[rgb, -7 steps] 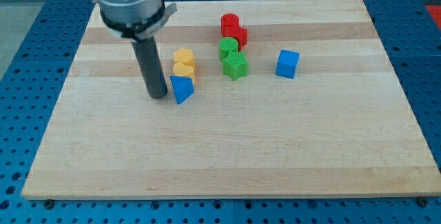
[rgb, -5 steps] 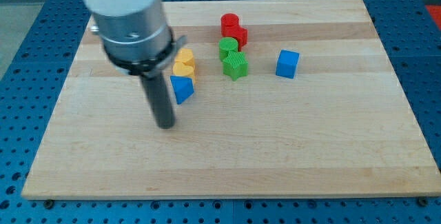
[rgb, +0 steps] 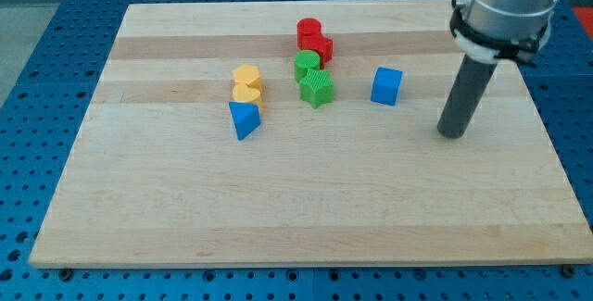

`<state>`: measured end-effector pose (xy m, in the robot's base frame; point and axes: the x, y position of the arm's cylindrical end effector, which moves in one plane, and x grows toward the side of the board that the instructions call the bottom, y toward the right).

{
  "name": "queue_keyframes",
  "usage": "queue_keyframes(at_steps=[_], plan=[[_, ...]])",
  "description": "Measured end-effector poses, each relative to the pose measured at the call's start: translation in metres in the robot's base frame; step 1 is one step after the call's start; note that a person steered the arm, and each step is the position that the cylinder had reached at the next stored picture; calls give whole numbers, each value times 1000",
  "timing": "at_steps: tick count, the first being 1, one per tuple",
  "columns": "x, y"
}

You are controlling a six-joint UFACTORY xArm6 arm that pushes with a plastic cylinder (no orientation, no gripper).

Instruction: Push the blue cube below the blue triangle

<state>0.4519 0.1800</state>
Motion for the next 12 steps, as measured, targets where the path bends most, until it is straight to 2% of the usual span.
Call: queue_keyframes(at_steps=[2,3,5,7,10,12], plan=[[-76,-6],[-94,-30],[-94,-60],[-65,-63],[6,-86],[12,-114]])
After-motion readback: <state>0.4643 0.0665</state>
